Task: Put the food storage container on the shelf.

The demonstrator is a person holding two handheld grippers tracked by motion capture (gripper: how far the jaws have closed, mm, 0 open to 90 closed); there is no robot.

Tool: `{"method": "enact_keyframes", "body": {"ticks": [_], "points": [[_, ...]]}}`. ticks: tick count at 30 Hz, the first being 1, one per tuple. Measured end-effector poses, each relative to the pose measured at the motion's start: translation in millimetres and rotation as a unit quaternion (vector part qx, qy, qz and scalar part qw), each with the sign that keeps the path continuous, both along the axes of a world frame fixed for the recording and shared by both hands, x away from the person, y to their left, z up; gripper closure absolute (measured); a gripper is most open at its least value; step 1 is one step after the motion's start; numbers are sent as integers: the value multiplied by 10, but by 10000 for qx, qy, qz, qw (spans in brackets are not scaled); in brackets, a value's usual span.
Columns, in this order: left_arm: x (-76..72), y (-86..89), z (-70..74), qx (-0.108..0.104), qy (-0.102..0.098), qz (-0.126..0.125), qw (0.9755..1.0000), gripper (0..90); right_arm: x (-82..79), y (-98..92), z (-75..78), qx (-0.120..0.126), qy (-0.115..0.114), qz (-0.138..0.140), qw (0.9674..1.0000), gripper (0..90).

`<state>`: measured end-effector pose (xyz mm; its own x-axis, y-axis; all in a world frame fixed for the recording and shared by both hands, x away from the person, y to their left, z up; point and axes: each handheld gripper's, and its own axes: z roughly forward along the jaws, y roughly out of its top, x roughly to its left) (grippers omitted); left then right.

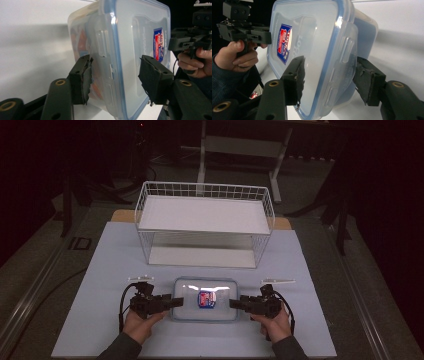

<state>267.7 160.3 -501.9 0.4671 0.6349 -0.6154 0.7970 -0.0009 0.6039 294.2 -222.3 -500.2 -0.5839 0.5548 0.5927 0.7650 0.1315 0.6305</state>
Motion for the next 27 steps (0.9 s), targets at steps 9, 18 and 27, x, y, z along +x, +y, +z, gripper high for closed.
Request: {"method": "enact_keyframes", "body": {"ticks": [9,18,27], "points": [[-56,1,75,117,-203,47,9997,481,-39,16,62,-24,-225,-34,9997,487],[-62,-16,205,153,-463,75,9988,477,-50,10,199,8,-501,-82,9987,487],[-60,8,479,130,-837,62,9964,477,-71,34,495,-45,-931,-89,9956,486]]}}
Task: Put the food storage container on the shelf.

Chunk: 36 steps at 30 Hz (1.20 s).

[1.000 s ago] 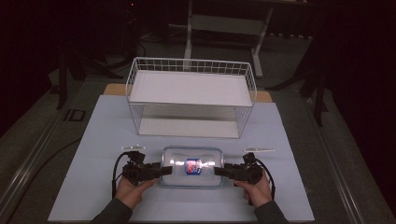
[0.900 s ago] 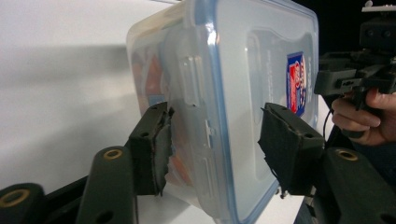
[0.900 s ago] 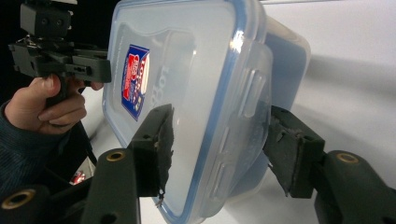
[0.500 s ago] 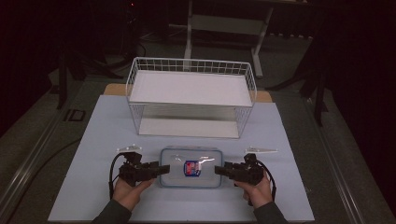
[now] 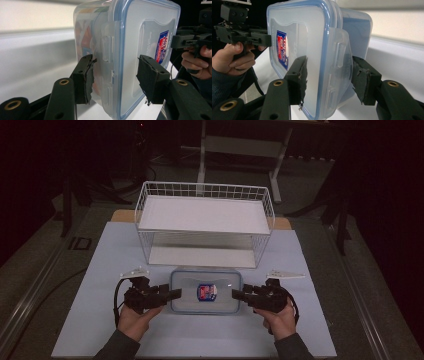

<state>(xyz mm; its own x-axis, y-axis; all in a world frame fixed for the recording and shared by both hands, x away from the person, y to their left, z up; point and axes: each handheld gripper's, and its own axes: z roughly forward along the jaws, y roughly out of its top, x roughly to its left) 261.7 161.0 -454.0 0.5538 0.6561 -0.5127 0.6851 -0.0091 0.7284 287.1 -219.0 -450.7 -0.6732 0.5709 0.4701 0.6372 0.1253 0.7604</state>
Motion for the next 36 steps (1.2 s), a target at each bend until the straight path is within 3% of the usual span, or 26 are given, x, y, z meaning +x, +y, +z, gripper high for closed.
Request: {"method": "enact_keyframes", "body": {"ticks": [12,36], "points": [[88,-4,540,12,-588,30,9983,475,54,-3,532,103,-635,-78,9979,484],[202,21,1048,-23,-1163,82,9932,475,174,31,1101,165,-1252,-106,9919,484]]}}
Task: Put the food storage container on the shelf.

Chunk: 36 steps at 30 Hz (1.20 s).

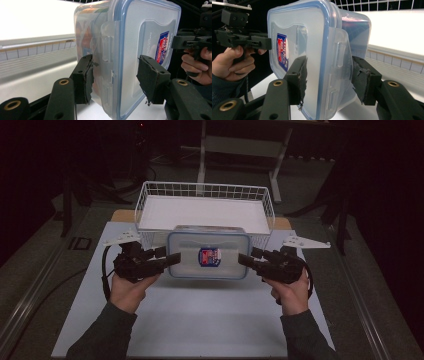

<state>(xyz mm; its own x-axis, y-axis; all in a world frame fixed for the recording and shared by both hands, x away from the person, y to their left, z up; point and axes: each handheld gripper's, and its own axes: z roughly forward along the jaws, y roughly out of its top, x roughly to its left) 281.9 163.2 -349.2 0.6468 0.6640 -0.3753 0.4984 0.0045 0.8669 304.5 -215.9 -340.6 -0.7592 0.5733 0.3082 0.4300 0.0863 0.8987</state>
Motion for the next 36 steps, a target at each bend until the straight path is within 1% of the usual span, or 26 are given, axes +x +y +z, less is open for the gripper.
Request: {"method": "enact_keyframes", "body": {"ticks": [7,11,12,16,23,29,30,31,36], "points": [[47,19,99,-12,-126,2,9999,475,38,13,120,-1,-135,-1,9999,485],[86,31,157,3,-186,30,9998,474,74,29,157,23,-170,-20,9999,485],[113,40,211,19,-244,66,9997,474,89,34,169,41,-168,-20,9998,485],[152,55,310,43,-345,109,9993,473,162,59,231,123,-229,-3,9997,485],[213,54,383,25,-438,160,9989,474,248,67,306,168,-341,14,9993,485],[287,50,422,-1,-499,177,9986,473,326,66,379,142,-421,3,9990,484],[287,50,422,-1,-499,177,9986,473,326,66,379,142,-421,3,9990,484],[333,44,440,-5,-513,184,9985,473,370,63,403,141,-436,-1,9990,484],[413,37,462,10,-478,187,9987,474,454,54,414,187,-401,-3,9990,484]]}}
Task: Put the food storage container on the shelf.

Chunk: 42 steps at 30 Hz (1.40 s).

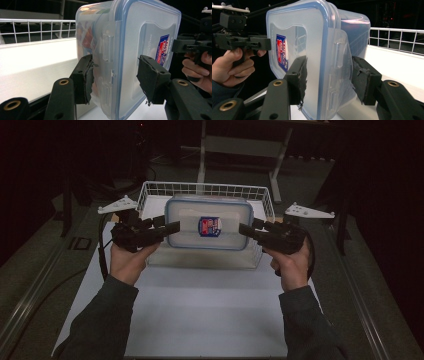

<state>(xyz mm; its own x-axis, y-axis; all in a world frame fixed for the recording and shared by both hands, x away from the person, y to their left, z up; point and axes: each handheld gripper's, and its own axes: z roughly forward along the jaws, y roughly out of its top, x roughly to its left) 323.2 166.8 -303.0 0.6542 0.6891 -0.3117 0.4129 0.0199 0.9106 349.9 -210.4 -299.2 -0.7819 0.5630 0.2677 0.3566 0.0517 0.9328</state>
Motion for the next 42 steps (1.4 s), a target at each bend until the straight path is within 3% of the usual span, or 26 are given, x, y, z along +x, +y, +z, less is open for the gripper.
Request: {"method": "enact_keyframes", "body": {"ticks": [6,21,26,32,42], "points": [[119,1,15,13,26,-18,10000,473,94,-3,5,12,44,-32,10000,485],[518,30,-146,-336,398,89,9986,473,453,25,-118,146,466,-200,9986,485],[609,47,-206,-394,464,150,9980,468,521,62,-153,51,516,-258,9983,484],[668,45,-258,-413,550,246,9973,464,622,88,-209,15,664,-283,9974,483],[678,17,-247,-497,636,395,9960,461,707,65,-221,164,896,-253,9955,481]]}}
